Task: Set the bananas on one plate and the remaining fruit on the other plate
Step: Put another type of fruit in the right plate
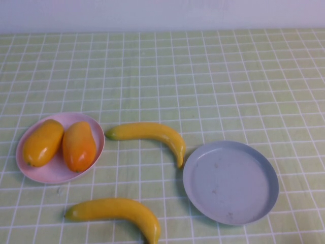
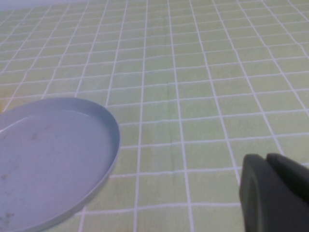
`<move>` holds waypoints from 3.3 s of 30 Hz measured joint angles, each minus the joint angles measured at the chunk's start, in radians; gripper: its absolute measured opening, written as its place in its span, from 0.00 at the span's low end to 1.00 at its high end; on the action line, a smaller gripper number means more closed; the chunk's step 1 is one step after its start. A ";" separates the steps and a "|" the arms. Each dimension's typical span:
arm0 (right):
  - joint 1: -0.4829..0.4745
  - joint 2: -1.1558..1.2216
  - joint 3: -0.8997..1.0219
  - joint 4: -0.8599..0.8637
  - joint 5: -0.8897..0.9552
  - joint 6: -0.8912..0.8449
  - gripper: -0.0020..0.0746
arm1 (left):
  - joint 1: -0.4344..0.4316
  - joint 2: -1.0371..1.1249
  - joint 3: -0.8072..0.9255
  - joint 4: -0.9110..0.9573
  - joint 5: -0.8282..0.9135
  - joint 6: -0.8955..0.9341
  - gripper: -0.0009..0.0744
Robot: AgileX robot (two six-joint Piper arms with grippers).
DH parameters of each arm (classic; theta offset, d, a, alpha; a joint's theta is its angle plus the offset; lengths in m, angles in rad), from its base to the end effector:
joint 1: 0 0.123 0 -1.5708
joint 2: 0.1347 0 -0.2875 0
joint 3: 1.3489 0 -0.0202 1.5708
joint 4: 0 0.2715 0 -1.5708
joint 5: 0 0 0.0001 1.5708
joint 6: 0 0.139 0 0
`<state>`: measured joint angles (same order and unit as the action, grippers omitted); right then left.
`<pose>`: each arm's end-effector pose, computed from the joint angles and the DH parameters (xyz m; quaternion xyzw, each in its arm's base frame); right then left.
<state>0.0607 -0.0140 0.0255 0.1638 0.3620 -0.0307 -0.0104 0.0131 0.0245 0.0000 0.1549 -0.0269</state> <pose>0.1163 0.0151 0.1596 0.0074 0.7992 0.0780 0.5959 0.1240 -0.0013 0.1843 -0.0061 0.7433 -0.0125 0.6688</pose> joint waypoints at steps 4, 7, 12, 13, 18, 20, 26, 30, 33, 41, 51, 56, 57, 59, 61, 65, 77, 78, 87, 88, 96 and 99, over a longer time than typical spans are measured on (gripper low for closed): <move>0.000 0.000 0.000 0.000 0.000 0.000 0.01 | -0.003 -0.020 0.001 0.000 0.080 -0.002 0.01; 0.000 0.000 0.000 0.002 0.000 0.000 0.01 | -0.012 -0.024 0.001 0.005 0.144 -0.004 0.01; 0.000 0.000 0.000 0.002 0.000 0.000 0.01 | -0.018 -0.024 0.001 0.012 0.209 0.010 0.01; 0.000 0.000 0.000 0.002 0.000 0.000 0.01 | -0.018 -0.025 0.001 0.012 0.216 0.010 0.01; 0.000 0.000 0.000 0.002 0.002 0.000 0.01 | -0.018 -0.025 0.001 0.016 0.219 0.014 0.01; 0.000 0.000 0.000 0.002 0.002 0.000 0.01 | -0.018 -0.025 0.001 0.016 0.219 0.014 0.01; 0.000 0.000 0.000 0.002 0.002 0.000 0.01 | -0.018 -0.025 0.001 0.016 0.219 0.016 0.01; 0.000 0.000 0.000 0.002 0.002 0.000 0.01 | -0.018 -0.025 0.001 0.016 0.221 0.016 0.01; 0.000 0.000 0.000 0.002 0.002 0.000 0.01 | -0.018 -0.025 0.001 0.016 0.221 0.016 0.01; -0.001 0.000 0.000 0.002 0.002 0.000 0.01 | -0.018 -0.025 0.001 0.016 0.221 0.011 0.01; -0.001 0.000 0.000 0.185 -0.155 0.000 0.01 | -0.018 -0.025 0.001 0.016 0.221 0.011 0.01; -0.001 0.000 0.000 0.314 -0.226 0.000 0.01 | -0.018 -0.025 0.001 0.016 0.221 0.011 0.01; -0.001 0.000 0.000 0.343 -0.238 0.000 0.01 | -0.018 -0.025 0.001 0.016 0.221 0.011 0.01; -0.001 0.000 0.000 0.396 -0.246 0.000 0.01 | -0.018 -0.025 0.001 0.016 0.221 0.011 0.01; -0.001 0.000 -0.003 0.458 -0.225 0.000 0.01 | -0.018 -0.025 0.001 0.016 0.221 0.011 0.01; -0.001 0.044 -0.107 0.537 -0.069 0.000 0.01 | -0.018 -0.025 0.001 0.016 0.221 0.011 0.01; -0.001 0.616 -0.593 0.374 0.497 -0.185 0.01 | -0.013 -0.025 0.001 0.016 0.221 0.011 0.01; -0.001 0.658 -0.616 0.374 0.515 -0.215 0.01 | -0.013 -0.025 0.001 0.016 0.221 0.011 0.01; 0.160 0.940 -0.751 0.306 0.562 -0.329 0.01 | -0.013 -0.025 0.001 0.016 0.221 0.011 0.01; 0.211 0.977 -0.771 0.282 0.554 -0.330 0.02 | -0.013 -0.025 0.001 0.016 0.221 0.011 0.01; 0.629 1.291 -0.938 0.122 0.478 -0.334 0.28 | -0.013 -0.025 0.001 0.016 0.221 0.011 0.01; 0.733 1.438 -1.043 0.113 0.466 -0.353 0.46 | -0.013 -0.025 0.001 0.016 0.221 0.011 0.01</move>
<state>0.7933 1.4242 -1.0178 0.2767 0.8276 -0.3837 -0.0230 -0.0122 0.0252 0.0160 0.3757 -0.0160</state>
